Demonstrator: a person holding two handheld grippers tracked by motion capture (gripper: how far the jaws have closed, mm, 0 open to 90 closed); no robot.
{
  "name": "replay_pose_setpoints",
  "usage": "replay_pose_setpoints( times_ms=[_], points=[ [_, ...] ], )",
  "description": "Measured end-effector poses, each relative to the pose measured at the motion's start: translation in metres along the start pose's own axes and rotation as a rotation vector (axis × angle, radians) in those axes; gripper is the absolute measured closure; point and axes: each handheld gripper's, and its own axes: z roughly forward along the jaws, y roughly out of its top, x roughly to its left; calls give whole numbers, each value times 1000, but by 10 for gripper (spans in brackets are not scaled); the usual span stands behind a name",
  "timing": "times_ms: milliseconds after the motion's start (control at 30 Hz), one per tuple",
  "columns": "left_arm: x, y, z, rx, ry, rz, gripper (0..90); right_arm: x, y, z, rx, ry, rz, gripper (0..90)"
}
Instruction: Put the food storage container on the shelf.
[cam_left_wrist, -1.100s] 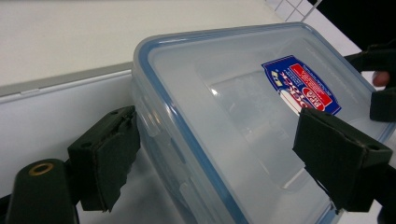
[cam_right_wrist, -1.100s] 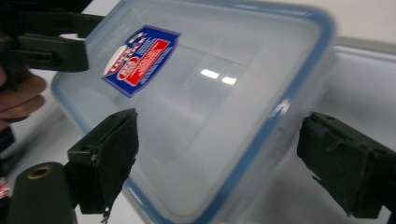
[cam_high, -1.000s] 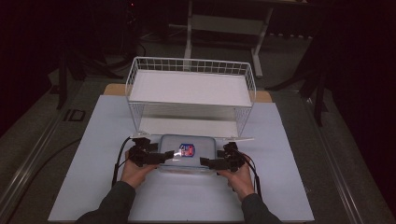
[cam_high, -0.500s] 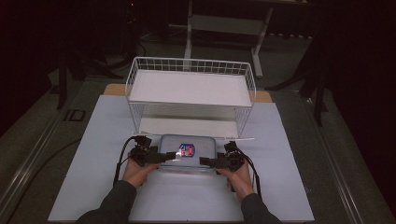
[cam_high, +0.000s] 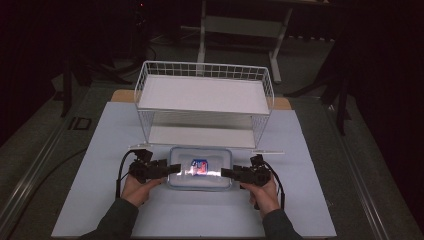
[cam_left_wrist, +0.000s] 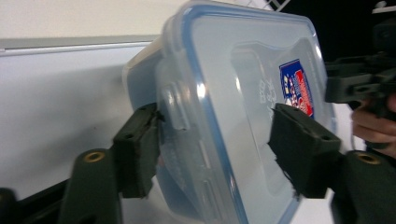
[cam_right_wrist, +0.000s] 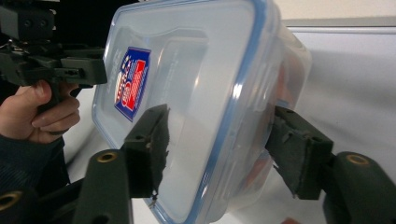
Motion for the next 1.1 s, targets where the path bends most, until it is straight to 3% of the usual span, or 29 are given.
replay_pose_setpoints(
  times_ms=[167,200,367,500,833,1100],
  points=[
    [0,-4,-7,-9,-18,15,420,2,-2,-3,-7,9,-11,440],
    [1,-6,-10,-11,-44,11,435,1,-3,-6,-7,21,-13,461],
    [2,-9,-15,-16,-67,20,464,1,-6,-10,-7,49,-27,487],
    [4,-13,-18,-27,-94,7,493,2,-6,-12,-5,57,-34,506],
    [-4,-16,-18,-48,-47,33,480,3,-9,-12,-12,50,-34,507],
    [-5,-15,-19,-39,-39,32,483,4,-9,-13,-16,50,-34,511]
  ],
)
